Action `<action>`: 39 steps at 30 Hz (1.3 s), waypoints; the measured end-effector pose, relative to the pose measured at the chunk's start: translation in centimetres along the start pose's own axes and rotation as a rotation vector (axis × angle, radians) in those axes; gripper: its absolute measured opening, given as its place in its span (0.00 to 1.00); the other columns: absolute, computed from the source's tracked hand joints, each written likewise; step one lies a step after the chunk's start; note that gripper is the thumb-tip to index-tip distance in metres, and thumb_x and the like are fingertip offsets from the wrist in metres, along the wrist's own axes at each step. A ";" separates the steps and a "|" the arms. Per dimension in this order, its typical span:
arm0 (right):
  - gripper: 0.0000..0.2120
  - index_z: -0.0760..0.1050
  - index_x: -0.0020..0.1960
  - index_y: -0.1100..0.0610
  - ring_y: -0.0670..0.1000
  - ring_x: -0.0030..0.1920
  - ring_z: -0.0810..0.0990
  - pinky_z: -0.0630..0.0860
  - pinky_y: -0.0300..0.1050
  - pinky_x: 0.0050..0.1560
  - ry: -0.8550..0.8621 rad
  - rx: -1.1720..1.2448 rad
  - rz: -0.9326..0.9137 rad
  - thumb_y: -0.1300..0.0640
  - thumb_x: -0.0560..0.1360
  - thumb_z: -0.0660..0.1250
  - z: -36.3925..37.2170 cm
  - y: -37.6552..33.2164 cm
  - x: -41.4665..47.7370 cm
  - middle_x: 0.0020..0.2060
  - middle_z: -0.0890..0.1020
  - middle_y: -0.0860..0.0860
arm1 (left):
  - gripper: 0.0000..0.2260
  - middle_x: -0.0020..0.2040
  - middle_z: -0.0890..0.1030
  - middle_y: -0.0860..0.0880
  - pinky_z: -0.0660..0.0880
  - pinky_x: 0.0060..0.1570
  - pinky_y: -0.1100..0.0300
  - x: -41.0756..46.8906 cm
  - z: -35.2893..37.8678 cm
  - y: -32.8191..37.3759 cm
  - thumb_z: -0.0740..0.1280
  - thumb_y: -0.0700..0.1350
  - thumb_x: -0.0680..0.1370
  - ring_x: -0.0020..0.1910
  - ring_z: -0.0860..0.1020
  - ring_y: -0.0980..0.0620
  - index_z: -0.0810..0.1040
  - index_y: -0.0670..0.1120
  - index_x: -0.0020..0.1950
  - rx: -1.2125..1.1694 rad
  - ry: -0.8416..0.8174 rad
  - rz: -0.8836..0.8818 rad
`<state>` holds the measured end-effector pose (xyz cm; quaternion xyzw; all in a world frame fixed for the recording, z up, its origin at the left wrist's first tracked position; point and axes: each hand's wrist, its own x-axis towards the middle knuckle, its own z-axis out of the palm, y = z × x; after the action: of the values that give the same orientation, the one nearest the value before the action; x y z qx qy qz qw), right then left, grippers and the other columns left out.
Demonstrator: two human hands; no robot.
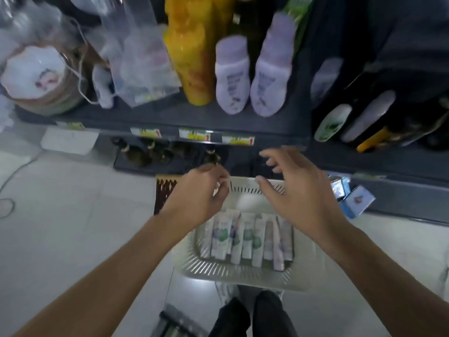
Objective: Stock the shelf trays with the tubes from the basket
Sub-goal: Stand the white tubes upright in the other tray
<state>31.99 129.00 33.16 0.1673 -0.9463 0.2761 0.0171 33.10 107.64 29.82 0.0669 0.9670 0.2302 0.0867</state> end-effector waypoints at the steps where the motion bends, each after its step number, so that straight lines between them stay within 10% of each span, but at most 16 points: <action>1: 0.19 0.73 0.63 0.51 0.50 0.51 0.80 0.79 0.48 0.44 -0.051 -0.009 0.023 0.50 0.74 0.70 2.7 0.7 -0.2 0.53 0.79 0.49 | 0.09 0.52 0.82 0.50 0.78 0.48 0.54 -0.1 2.4 -1.4 0.66 0.44 0.78 0.48 0.82 0.49 0.81 0.48 0.57 0.018 -0.047 -0.033; 11: 0.21 0.67 0.69 0.53 0.52 0.61 0.73 0.74 0.48 0.55 -0.416 -0.094 0.167 0.48 0.78 0.64 25.7 6.9 -3.2 0.62 0.74 0.52 | 0.35 0.69 0.69 0.37 0.73 0.64 0.50 0.5 19.1 -10.3 0.72 0.35 0.73 0.65 0.73 0.40 0.60 0.35 0.76 0.189 -0.562 -0.345; 17: 0.17 0.76 0.60 0.58 0.57 0.58 0.69 0.69 0.52 0.55 -0.489 -0.403 -0.008 0.48 0.79 0.61 30.7 7.8 -4.5 0.56 0.77 0.56 | 0.15 0.59 0.79 0.40 0.79 0.56 0.52 -0.4 21.6 -11.8 0.64 0.40 0.81 0.56 0.80 0.44 0.71 0.38 0.66 0.334 -0.532 -0.288; 28: 0.08 0.74 0.51 0.53 0.53 0.45 0.82 0.79 0.50 0.44 -0.602 0.201 0.318 0.53 0.75 0.70 24.8 6.5 -4.2 0.45 0.83 0.52 | 0.08 0.50 0.82 0.44 0.80 0.46 0.53 0.8 17.7 -9.8 0.64 0.41 0.81 0.48 0.82 0.45 0.75 0.43 0.59 0.362 -0.492 -0.169; 39: 0.05 0.72 0.53 0.47 0.53 0.47 0.81 0.72 0.47 0.42 -0.290 -0.080 0.068 0.47 0.78 0.63 4.4 2.1 -0.1 0.49 0.81 0.44 | 0.12 0.52 0.82 0.44 0.75 0.48 0.52 1.9 1.3 0.7 0.62 0.37 0.79 0.52 0.81 0.42 0.76 0.47 0.61 0.472 -0.283 -0.019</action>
<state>31.69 128.40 28.33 0.1726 -0.9541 0.2116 -0.1226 31.58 109.13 28.71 0.1077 0.9727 -0.0137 0.2049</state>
